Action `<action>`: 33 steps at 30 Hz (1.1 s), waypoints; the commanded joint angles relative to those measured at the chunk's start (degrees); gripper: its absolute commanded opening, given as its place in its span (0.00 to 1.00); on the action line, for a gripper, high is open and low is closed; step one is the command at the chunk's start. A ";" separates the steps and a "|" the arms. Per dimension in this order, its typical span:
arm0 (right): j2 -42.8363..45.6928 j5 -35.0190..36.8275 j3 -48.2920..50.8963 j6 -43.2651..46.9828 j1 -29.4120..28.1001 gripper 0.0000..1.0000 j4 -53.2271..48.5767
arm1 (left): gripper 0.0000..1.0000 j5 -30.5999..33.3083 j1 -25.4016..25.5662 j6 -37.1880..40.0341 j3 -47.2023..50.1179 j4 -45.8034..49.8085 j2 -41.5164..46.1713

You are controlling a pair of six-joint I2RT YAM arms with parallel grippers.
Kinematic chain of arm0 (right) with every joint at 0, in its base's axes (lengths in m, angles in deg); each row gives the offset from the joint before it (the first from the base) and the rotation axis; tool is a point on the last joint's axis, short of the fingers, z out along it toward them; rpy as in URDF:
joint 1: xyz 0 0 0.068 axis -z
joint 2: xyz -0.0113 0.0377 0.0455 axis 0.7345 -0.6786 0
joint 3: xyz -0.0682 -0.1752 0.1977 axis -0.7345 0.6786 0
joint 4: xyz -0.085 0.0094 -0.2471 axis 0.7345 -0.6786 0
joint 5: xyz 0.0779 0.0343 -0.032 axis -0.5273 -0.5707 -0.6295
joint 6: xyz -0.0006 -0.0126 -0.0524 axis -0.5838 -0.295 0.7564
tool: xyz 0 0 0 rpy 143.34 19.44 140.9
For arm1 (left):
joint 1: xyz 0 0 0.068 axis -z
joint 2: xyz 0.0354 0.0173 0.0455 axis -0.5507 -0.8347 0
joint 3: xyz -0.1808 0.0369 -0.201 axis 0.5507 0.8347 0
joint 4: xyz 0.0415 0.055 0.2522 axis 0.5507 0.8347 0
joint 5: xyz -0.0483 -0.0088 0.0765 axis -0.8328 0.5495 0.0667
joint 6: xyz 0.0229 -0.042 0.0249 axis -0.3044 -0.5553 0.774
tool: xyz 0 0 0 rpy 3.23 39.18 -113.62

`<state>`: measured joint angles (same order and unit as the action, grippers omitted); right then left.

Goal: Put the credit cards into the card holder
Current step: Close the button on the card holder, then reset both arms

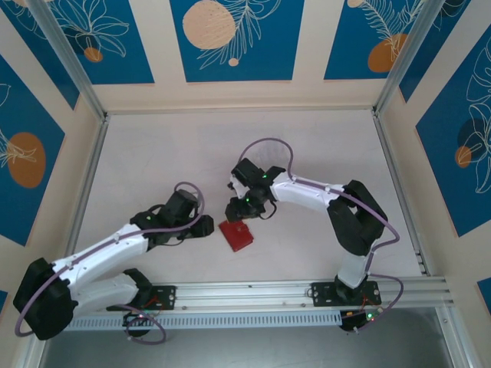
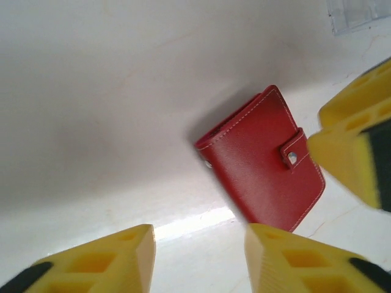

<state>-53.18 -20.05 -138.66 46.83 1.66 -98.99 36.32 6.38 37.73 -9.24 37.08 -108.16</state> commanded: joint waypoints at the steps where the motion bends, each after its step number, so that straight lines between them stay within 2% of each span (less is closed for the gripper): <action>1: 4.58 0.88 -2.29 0.35 1.27 0.69 0.42 | 0.57 2.10 -2.39 2.48 -1.28 5.50 3.23; 2: 5.89 2.13 -2.18 0.22 1.61 0.77 0.62 | 0.63 2.81 -3.05 3.46 -2.02 6.55 4.12; 3: 7.41 3.87 -1.69 0.00 1.97 0.97 1.05 | 0.67 3.77 -3.65 4.56 -2.83 7.59 5.10; 4: 9.11 5.23 -1.10 -0.29 2.52 1.00 1.48 | 0.70 4.90 -3.95 5.38 -3.53 8.44 5.92; 6: 13.31 7.12 0.55 -1.12 4.80 0.99 2.88 | 0.78 8.16 -4.60 6.90 -4.95 9.55 7.74; 10: 21.39 14.29 2.83 -1.27 9.61 0.99 3.67 | 0.88 13.62 -5.34 9.03 -6.16 8.62 9.92; 13: 27.56 21.07 5.04 -1.46 13.22 0.99 3.83 | 1.00 21.59 -5.47 10.28 -7.08 8.63 10.16; 17: 33.80 36.95 8.82 -3.27 16.59 0.99 3.07 | 1.00 33.95 -5.53 10.98 -6.60 7.23 9.35; 19: 36.25 41.79 11.25 -3.83 18.54 0.99 3.46 | 1.00 38.45 -5.51 12.65 -5.28 4.65 9.28; 22: 39.79 41.02 17.01 -2.06 22.54 0.99 8.66 | 1.00 45.54 -5.54 15.55 -2.47 -0.50 9.28; 26: 44.40 38.00 28.56 4.03 28.04 0.99 23.46 | 1.00 54.23 -5.52 21.73 2.40 -10.78 8.78; 30: 47.37 38.47 42.34 14.35 29.39 0.99 44.33 | 1.00 60.56 -5.51 30.76 7.87 -22.71 7.64; 32: 46.96 37.64 46.49 17.56 29.73 0.99 51.03 | 1.00 63.63 -5.63 35.86 10.99 -31.62 6.03; 33: 46.27 37.56 47.55 18.11 29.98 0.99 52.94 | 1.00 64.96 -5.78 36.17 10.64 -31.88 5.06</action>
<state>-7.02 16.83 -93.77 57.78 31.13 -62.70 92.93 1.39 65.78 -0.04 17.34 -101.49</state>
